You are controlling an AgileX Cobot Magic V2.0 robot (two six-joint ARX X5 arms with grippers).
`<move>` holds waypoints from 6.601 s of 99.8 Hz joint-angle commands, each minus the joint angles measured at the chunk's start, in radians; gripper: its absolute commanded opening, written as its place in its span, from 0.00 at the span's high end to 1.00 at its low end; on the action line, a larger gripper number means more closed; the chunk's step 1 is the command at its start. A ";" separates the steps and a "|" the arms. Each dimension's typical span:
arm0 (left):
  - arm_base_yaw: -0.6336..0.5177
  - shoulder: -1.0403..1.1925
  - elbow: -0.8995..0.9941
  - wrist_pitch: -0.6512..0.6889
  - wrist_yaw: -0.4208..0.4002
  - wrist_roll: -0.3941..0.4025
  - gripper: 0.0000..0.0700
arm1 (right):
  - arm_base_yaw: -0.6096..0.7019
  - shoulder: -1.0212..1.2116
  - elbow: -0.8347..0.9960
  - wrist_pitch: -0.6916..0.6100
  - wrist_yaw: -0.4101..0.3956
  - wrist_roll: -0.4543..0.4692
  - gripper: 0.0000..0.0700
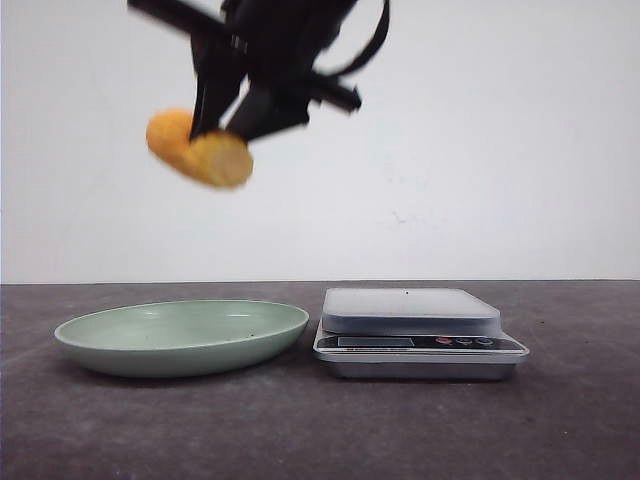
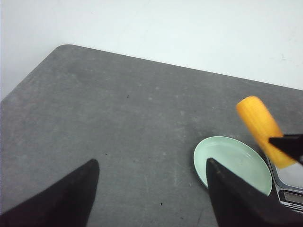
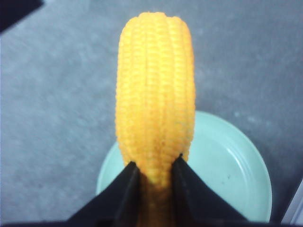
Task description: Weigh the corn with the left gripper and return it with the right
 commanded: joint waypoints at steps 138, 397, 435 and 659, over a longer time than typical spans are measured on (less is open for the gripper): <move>0.000 -0.001 0.014 -0.025 0.000 -0.027 0.38 | -0.048 0.138 0.059 0.011 0.012 0.049 0.38; -0.079 -0.001 -0.333 0.332 0.085 -0.053 0.98 | -0.637 -1.439 -0.096 -1.025 -0.056 -0.222 0.99; -0.079 -0.001 -0.333 0.335 0.085 -0.053 0.98 | -0.637 -1.439 -0.096 -1.024 -0.056 -0.222 0.99; 0.082 -0.356 -1.430 1.208 0.090 0.111 0.98 | -0.637 -1.439 -0.095 -1.024 -0.056 -0.222 0.99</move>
